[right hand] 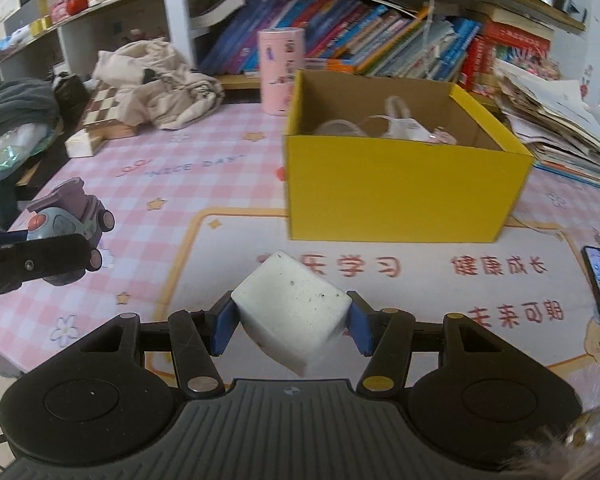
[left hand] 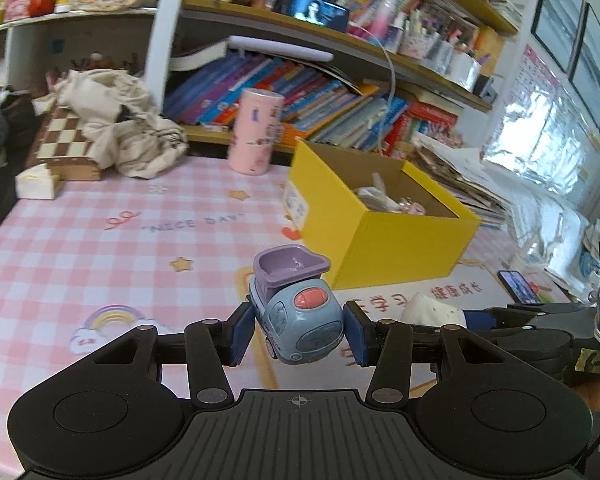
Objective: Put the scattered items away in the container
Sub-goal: 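Carry the toy car and sponge cube over the yellow box with both grippers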
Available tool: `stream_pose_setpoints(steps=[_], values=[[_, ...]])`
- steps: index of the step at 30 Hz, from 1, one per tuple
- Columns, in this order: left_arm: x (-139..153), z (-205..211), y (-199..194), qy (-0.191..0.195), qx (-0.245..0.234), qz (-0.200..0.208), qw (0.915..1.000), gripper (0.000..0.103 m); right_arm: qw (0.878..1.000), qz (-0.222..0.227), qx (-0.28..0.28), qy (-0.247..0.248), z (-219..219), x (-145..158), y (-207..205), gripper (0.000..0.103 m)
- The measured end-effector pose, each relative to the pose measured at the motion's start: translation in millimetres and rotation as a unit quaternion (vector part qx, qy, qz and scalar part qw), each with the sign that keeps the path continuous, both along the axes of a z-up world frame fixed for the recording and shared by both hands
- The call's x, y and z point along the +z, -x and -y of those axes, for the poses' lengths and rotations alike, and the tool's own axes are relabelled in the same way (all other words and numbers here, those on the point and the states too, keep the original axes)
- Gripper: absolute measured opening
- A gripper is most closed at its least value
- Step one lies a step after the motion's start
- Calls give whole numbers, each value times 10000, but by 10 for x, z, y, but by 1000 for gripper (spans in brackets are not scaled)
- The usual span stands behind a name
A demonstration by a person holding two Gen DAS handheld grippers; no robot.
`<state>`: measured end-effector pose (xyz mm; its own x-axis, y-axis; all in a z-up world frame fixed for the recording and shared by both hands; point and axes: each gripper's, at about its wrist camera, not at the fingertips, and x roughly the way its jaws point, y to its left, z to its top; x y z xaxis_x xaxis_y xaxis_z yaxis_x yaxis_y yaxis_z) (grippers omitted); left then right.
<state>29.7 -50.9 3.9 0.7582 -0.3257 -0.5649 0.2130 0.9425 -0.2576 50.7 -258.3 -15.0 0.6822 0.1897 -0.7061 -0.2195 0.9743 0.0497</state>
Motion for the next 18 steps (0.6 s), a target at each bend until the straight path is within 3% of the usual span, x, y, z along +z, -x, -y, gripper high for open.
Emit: stream_pose_setpoints(steps=[18], values=[[-60, 790, -328, -83, -421, -208, 9989, 47, 9988, -215, -433, -23, 818, -105, -161, 54]])
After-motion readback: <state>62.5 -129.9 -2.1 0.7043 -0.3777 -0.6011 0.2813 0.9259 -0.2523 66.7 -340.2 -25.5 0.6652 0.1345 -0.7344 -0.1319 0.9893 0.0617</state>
